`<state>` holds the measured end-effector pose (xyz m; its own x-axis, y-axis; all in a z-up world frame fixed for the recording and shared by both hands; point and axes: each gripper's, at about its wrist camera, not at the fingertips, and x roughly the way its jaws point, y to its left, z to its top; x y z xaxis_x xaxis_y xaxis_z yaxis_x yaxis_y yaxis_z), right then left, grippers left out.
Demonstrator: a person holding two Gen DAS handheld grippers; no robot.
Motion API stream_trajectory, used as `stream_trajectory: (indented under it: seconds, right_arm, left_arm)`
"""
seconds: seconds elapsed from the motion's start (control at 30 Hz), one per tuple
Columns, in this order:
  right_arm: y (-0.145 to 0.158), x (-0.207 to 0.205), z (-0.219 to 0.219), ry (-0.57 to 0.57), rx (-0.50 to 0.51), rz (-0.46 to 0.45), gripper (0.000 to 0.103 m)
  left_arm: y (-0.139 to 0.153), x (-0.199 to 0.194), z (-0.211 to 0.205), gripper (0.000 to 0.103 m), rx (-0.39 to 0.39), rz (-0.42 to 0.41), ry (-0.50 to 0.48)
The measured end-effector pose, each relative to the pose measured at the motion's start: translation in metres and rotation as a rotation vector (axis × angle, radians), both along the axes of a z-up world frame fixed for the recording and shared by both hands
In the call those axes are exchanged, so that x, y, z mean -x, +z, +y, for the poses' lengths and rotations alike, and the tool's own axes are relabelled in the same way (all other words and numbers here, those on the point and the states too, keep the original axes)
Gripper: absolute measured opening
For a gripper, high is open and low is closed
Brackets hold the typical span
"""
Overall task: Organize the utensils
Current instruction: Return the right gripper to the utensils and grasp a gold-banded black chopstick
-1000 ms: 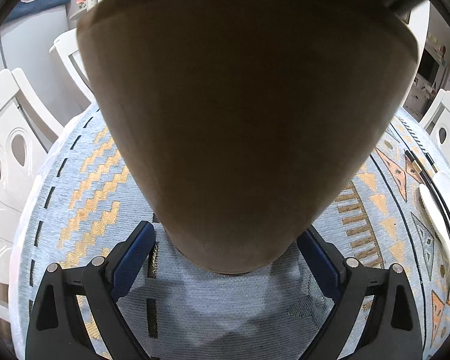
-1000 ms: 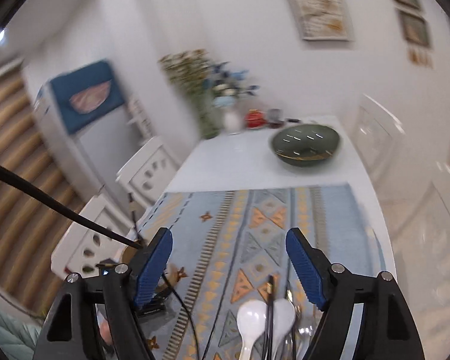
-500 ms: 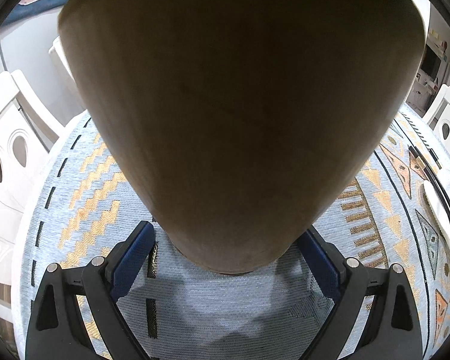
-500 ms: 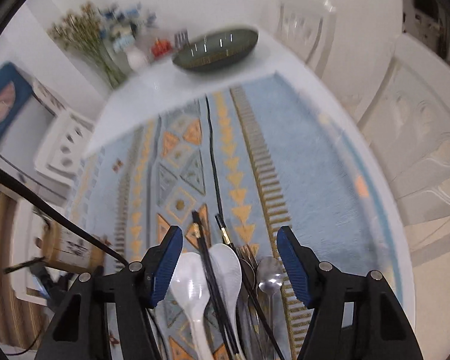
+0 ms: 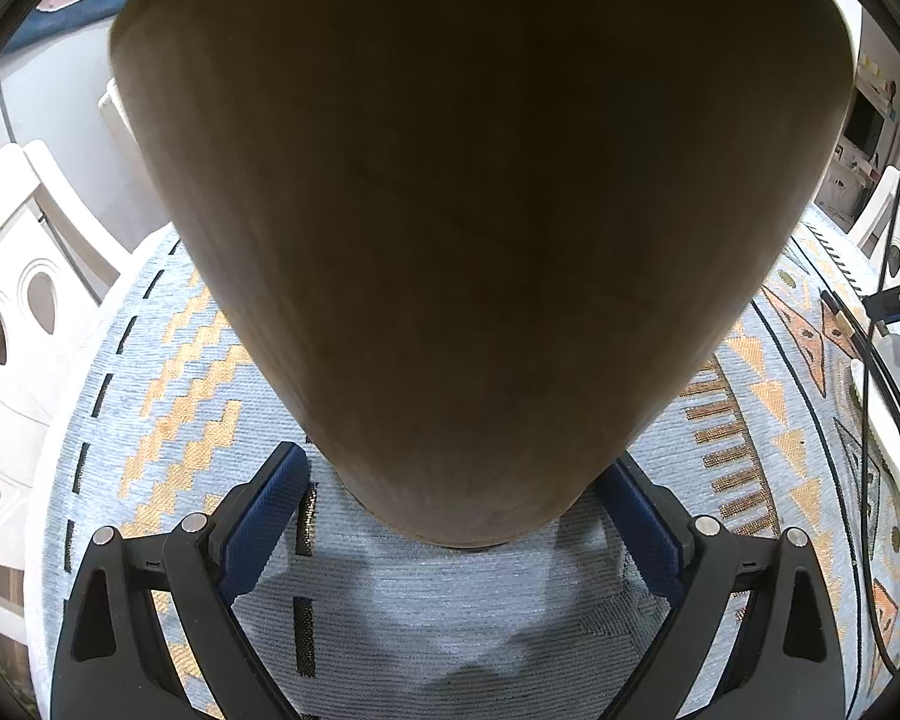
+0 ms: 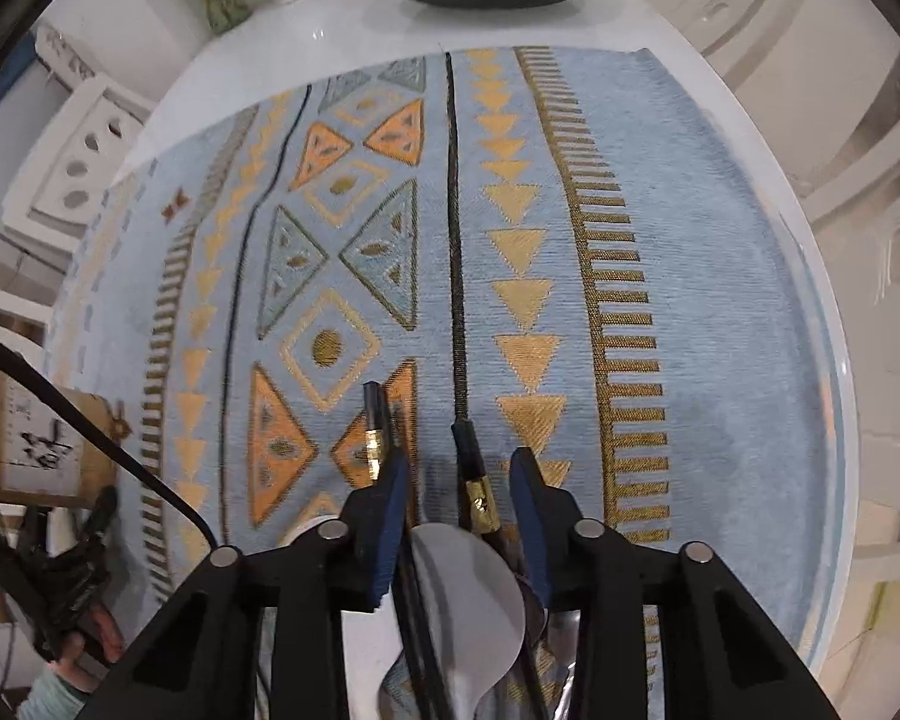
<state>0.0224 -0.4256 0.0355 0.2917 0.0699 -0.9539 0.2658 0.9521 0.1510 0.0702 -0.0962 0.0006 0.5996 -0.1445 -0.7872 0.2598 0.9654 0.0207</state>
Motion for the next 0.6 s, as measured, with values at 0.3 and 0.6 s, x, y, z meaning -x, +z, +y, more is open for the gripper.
stream_trajectory:
  seconds: [0.3, 0.6]
  right_arm:
    - [-0.009, -0.006, 0.003, 0.008, -0.015, 0.004, 0.012]
    - [0.032, 0.023, -0.017, -0.059, -0.004, -0.127, 0.011]
  left_arm:
    - [0.002, 0.0, 0.002, 0.098, -0.001, -0.001, 0.0]
    - [0.002, 0.0, 0.002, 0.098, 0.0, -0.001, -0.001]
